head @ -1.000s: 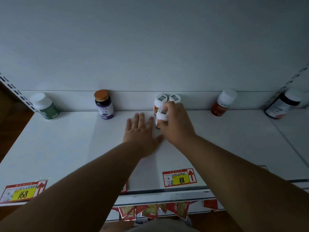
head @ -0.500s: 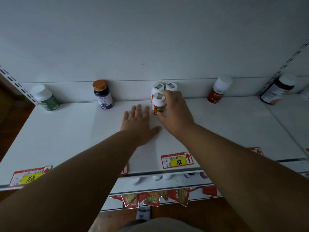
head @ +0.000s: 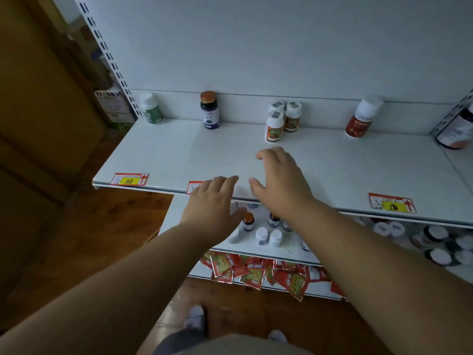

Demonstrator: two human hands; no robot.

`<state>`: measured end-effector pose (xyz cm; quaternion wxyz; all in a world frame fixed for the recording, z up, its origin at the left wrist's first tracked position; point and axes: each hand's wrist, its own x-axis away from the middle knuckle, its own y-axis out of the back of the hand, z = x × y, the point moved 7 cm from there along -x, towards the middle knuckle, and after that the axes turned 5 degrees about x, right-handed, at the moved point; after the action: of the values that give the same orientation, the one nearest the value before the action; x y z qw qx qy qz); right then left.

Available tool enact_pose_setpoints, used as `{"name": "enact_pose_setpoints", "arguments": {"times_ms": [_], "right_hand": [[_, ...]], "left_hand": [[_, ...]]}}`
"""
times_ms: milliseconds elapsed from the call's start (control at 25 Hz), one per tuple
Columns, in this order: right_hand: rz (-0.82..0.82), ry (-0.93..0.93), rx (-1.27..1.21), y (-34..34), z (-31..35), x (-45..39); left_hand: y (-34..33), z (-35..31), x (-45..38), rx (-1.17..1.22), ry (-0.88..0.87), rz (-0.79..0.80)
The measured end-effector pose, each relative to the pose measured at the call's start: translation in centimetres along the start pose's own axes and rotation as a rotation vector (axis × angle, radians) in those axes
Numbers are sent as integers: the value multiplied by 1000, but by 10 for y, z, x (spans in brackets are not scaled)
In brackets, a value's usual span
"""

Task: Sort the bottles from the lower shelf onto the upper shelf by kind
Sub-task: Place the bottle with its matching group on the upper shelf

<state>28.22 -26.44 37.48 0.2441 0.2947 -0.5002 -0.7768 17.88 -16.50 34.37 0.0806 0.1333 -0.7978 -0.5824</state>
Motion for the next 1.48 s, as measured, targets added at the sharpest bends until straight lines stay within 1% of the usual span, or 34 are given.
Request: {"name": "enact_pose_setpoints", "arguments": {"times_ms": [120,240,280,360,400,480,560,640,800,840,960,1080,1200,1320,1400,1480], "right_hand": [[-23,25,-19,-1,35,19],[-34,-2,-68,-32,76,40],[-22,-41,-93,-51,87,46],[54,-152,-130,-99,106,57],[98,-196,-135,-122,112,62],[136,-278,-147,-163,118,68],[158,-373,-177,-203,117,70],[193,-428,-191,-249,109,70],[283,-423,-198,-350,90,46],[285,-413,-192,-377,83,37],[278,-457,-194,-443,53,14],[226,-507,-206,-499,27,-22],[156,-502,-345,-542,17,-64],[192,-507,-467,-574,10,-87],[149,-523,-514,-577,5,-86],[102,-555,-610,-569,8,-73]], "left_hand": [[3,20,29,23,-31,-24],[-1,69,55,18,-99,-6],[-4,89,61,10,-120,19],[-14,133,73,5,-135,95],[-20,150,77,-3,-153,116],[-36,180,76,3,-188,149],[-62,205,66,41,-194,166],[-97,226,49,92,-179,142],[-178,277,17,169,-14,101],[-200,292,10,183,29,91],[-262,323,2,228,103,123],[-303,356,0,308,193,97],[-328,381,-1,378,250,36],[-347,396,-7,488,310,10],[-350,401,-9,534,364,-27],[-344,400,-4,538,386,-58]]}}
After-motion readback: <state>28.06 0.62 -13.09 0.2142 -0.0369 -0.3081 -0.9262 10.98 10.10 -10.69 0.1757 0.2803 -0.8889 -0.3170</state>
